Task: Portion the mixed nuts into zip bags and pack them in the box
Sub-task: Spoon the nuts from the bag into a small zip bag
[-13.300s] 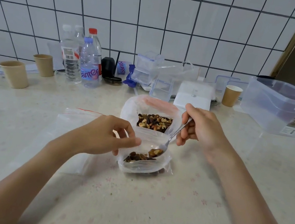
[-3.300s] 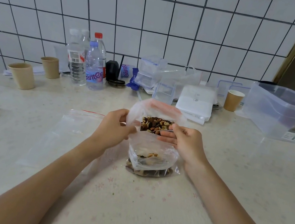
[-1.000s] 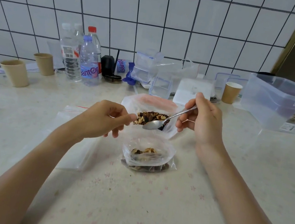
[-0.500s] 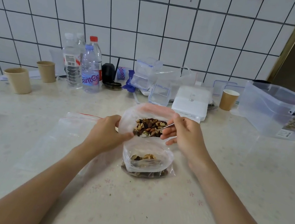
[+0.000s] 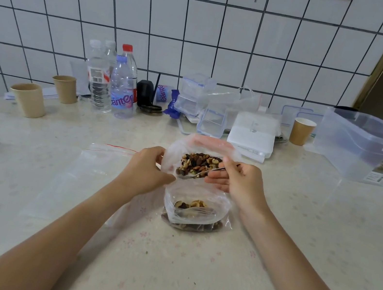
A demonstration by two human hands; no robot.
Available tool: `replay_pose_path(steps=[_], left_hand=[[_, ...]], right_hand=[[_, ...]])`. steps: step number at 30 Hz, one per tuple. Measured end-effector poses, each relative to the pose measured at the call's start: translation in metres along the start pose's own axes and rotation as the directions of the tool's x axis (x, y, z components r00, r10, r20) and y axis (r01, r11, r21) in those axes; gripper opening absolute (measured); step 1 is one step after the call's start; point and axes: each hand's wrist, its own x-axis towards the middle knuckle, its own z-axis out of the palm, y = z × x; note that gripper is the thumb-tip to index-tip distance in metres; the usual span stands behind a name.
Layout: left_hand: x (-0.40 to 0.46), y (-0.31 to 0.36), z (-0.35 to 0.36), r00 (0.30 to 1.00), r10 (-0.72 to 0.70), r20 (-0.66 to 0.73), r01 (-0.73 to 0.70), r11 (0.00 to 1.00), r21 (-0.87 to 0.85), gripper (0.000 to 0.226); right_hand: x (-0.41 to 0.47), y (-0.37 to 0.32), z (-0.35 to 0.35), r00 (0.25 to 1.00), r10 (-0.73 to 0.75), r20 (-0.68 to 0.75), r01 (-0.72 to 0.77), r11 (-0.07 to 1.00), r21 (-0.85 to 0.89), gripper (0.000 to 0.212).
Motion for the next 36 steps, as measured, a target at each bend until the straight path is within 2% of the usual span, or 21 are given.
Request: replay_pose_path(steps=[4, 8, 14, 21, 25, 30, 36], left_hand=[[0.003, 0.001, 0.000, 0.999, -0.046, 0.004, 0.046, 0.993, -0.106, 0.032], [0.003, 0.002, 0.002, 0.994, -0.068, -0.088, 0.059, 0.993, -0.103, 0.015], [0.005, -0.003, 0.005, 0.985, -0.037, -0.167, 0.026, 0.998, -0.065, 0.013], [0.004, 0.000, 0.006, 0.983, 0.022, -0.181, -0.054, 0.983, -0.176, 0.012], [0.006, 0.000, 0.006, 0.977, 0.000, -0.213, -0.046, 0.977, -0.210, 0.014], [0.007, -0.004, 0.005, 0.973, -0.032, -0.228, -0.008, 0.985, -0.172, 0.014], [0.003, -0.001, -0.005, 0.971, 0.000, -0.241, -0.016, 0.998, -0.064, 0.029]], right_hand=[[0.001, 0.002, 0.002, 1.000, 0.003, -0.022, -0.004, 1.000, -0.028, 0.028], [0.000, 0.005, 0.003, 1.000, -0.013, -0.006, 0.013, 0.999, -0.045, 0.021], [0.003, 0.010, 0.006, 0.999, -0.016, 0.046, 0.016, 1.000, -0.005, 0.020], [0.006, 0.014, 0.005, 0.999, 0.033, 0.034, -0.035, 0.997, 0.064, 0.015], [0.007, 0.012, 0.004, 0.998, 0.065, 0.019, -0.067, 0.993, 0.097, 0.016], [0.005, 0.007, 0.002, 0.998, 0.057, -0.014, -0.055, 0.994, 0.096, 0.024], [0.008, -0.002, -0.009, 0.997, 0.036, -0.067, -0.025, 0.987, 0.159, 0.030]])
